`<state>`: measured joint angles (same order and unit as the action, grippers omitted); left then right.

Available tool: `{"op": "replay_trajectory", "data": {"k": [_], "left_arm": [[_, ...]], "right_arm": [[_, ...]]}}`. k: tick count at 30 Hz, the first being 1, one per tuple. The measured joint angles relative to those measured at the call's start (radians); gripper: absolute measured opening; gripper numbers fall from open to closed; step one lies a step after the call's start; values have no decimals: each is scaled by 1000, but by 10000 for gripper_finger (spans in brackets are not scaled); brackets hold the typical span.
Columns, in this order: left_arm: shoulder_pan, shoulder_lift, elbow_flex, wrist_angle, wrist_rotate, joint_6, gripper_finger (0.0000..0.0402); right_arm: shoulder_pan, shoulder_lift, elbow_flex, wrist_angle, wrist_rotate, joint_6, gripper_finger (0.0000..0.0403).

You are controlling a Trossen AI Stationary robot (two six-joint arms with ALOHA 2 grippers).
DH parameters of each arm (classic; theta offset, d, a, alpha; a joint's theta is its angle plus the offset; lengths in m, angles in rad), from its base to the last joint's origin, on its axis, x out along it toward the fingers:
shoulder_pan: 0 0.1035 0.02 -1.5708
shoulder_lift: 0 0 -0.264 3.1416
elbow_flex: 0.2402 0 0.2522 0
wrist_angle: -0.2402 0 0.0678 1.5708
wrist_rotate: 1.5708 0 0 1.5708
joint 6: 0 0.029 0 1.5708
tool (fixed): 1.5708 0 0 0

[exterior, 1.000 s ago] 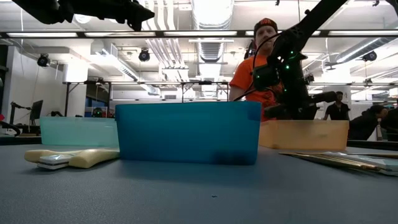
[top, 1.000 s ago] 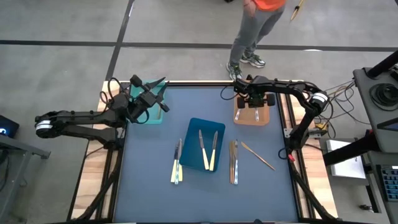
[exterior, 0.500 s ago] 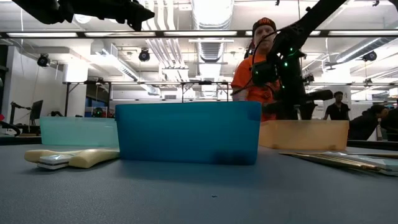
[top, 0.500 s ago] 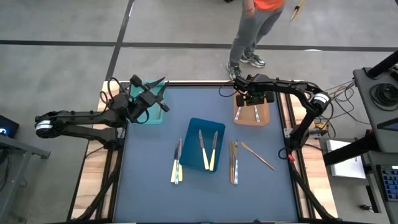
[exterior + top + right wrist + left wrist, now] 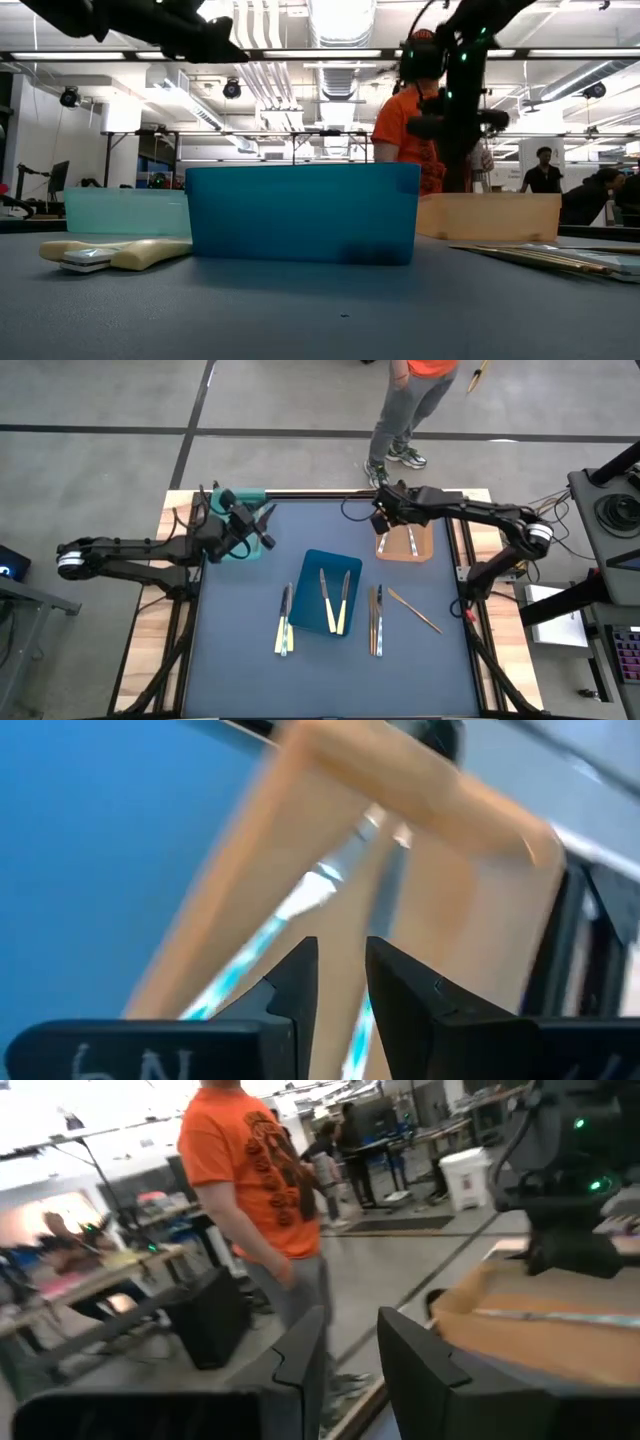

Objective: Sort silverware by color (type)
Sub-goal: Put the left yellow knife into the blue bin

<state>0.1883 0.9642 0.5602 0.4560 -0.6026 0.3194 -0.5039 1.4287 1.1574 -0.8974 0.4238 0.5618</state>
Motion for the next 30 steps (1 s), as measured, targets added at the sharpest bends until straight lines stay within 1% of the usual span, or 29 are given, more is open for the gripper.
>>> {"op": "replay_trajectory", "data": {"k": [5,8,13,16,18,22,26,28,30], "left_arm": [[-48,0,0,0,6,-93,77],[-74,0,0,-1,37,-151,77],[-111,0,33,-33,149,-260,77],[-124,0,78,-119,221,-353,77],[-129,0,123,-227,264,-441,77],[-138,9,249,-573,328,-677,77],[-181,61,390,-946,334,-942,76],[-222,105,452,-1085,334,-1057,76],[-270,152,501,-1190,335,-1157,76]], "right_arm": [[101,-84,-45,148,-3,-113,75],[158,-139,-86,229,-4,-156,77],[236,-232,-175,363,-5,-244,73],[268,-282,-241,465,-27,-334,73],[281,-311,-282,536,-70,-392,73],[284,-363,-355,655,-163,-467,73],[283,-401,-375,678,-168,-503,73],[283,-413,-374,680,-169,-525,73],[283,-422,-369,697,-169,-545,72]]}}
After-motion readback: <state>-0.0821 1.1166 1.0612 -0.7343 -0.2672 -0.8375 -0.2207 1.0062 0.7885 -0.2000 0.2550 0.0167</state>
